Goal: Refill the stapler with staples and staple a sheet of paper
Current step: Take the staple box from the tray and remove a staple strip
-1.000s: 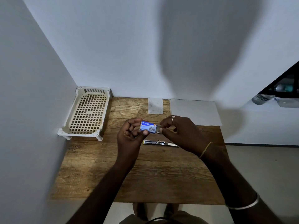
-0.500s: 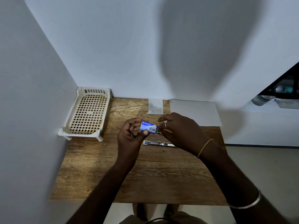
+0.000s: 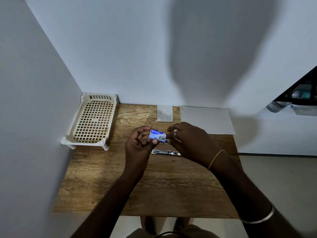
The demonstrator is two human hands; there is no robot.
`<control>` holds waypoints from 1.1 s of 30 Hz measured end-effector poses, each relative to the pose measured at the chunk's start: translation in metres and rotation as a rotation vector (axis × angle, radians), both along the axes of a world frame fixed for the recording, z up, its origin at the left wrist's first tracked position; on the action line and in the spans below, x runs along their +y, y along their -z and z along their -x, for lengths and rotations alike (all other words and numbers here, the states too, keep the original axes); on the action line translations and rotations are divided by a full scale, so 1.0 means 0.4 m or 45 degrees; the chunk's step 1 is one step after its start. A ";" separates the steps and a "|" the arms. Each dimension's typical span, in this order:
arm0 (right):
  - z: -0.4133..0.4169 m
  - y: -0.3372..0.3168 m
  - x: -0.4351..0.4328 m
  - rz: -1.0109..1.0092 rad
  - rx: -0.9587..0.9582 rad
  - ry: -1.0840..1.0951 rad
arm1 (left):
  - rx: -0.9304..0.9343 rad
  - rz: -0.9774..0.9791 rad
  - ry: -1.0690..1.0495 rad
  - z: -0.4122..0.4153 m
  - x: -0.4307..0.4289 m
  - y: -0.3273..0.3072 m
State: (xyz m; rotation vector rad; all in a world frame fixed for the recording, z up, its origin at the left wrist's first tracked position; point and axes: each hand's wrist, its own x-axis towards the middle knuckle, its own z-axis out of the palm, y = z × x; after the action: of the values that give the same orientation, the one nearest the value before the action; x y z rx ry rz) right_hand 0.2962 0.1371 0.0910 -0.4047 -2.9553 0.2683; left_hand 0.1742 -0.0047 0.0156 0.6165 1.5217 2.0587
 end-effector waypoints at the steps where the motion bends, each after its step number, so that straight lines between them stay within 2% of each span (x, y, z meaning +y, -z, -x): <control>1: 0.000 -0.001 -0.002 -0.004 0.008 0.010 | 0.003 0.000 0.000 0.000 0.000 0.000; 13: 0.006 0.026 -0.004 0.124 0.068 0.061 | 0.002 0.012 0.016 0.002 -0.006 0.017; 22: -0.003 0.055 0.018 0.402 0.074 0.092 | -0.007 0.036 0.004 0.009 -0.010 0.029; 33: 0.008 0.026 0.016 0.151 -0.049 0.049 | -0.040 0.012 0.002 0.001 -0.005 0.025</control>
State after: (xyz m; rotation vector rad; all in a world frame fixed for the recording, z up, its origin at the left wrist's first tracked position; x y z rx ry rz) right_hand 0.2931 0.1437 0.0806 -0.4860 -2.9748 0.4373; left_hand 0.1738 -0.0066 0.0056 0.5790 1.5118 2.0499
